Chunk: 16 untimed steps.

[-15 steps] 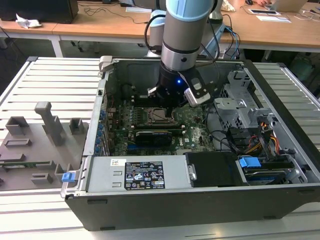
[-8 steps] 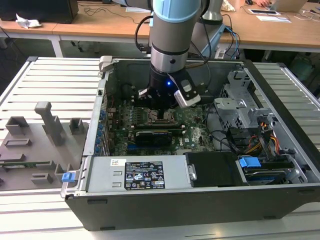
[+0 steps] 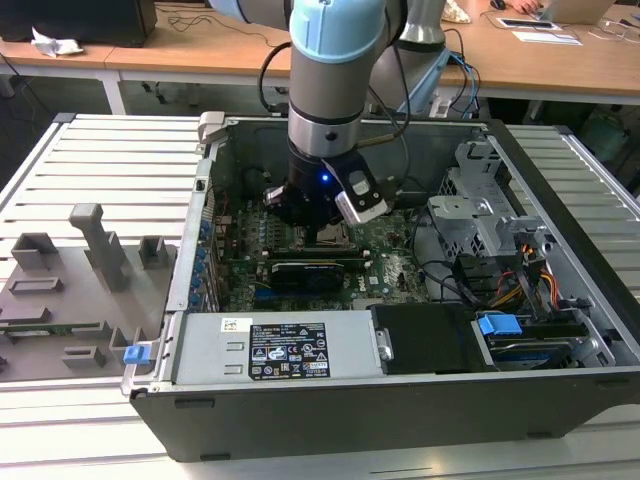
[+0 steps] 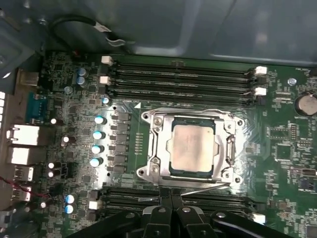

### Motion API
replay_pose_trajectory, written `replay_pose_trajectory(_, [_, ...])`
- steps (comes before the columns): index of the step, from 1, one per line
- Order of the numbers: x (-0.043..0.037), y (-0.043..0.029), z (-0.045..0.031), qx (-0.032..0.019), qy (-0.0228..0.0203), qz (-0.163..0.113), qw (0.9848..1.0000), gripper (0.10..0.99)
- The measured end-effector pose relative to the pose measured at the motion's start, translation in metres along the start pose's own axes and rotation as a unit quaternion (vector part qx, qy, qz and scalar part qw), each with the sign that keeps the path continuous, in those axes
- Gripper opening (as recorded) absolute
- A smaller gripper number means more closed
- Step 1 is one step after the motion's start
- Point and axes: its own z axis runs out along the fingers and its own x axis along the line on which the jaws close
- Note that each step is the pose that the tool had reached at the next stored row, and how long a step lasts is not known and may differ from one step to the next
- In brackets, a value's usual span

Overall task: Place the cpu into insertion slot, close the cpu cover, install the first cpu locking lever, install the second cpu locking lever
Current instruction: 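Install the second cpu locking lever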

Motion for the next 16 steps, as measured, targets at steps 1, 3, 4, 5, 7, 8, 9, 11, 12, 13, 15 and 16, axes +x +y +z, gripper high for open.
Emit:
replay_pose_trajectory(1, [0.0008,-0.0016,0.0004,-0.0025,-0.0001,0.000,1.0000,0.106])
replay_pose_trajectory(3, [0.0021,-0.0034,0.0015,-0.0066,-0.0004,-0.001,1.0000,0.106])
replay_pose_trajectory(4, [0.0032,-0.0040,0.0021,-0.0095,-0.0005,-0.001,1.0000,0.106])
replay_pose_trajectory(5, [0.0040,-0.0045,0.0026,-0.0133,-0.0007,-0.001,0.9999,0.106])
replay_pose_trajectory(7, [0.0053,-0.0047,0.0047,-0.0175,-0.0010,-0.002,0.9998,0.106])
replay_pose_trajectory(8, [0.0061,-0.0050,0.0059,-0.0191,-0.0010,-0.002,0.9998,0.106])
replay_pose_trajectory(9, [0.0065,-0.0064,0.0084,-0.0217,-0.0012,-0.002,0.9998,0.106])
replay_pose_trajectory(11, [0.0076,-0.0082,0.0119,-0.0263,-0.0014,-0.003,0.9996,0.106])
replay_pose_trajectory(12, [0.0089,-0.0088,0.0136,-0.0286,-0.0017,-0.003,0.9996,0.106])
replay_pose_trajectory(13, [0.0099,-0.0093,0.0150,-0.0309,-0.0019,-0.003,0.9995,0.106])
replay_pose_trajectory(15, [0.0110,-0.0099,0.0171,-0.0334,-0.0021,-0.003,0.9994,0.106])
replay_pose_trajectory(16, [0.0113,-0.0102,0.0179,-0.0342,-0.0021,-0.003,0.9994,0.106])
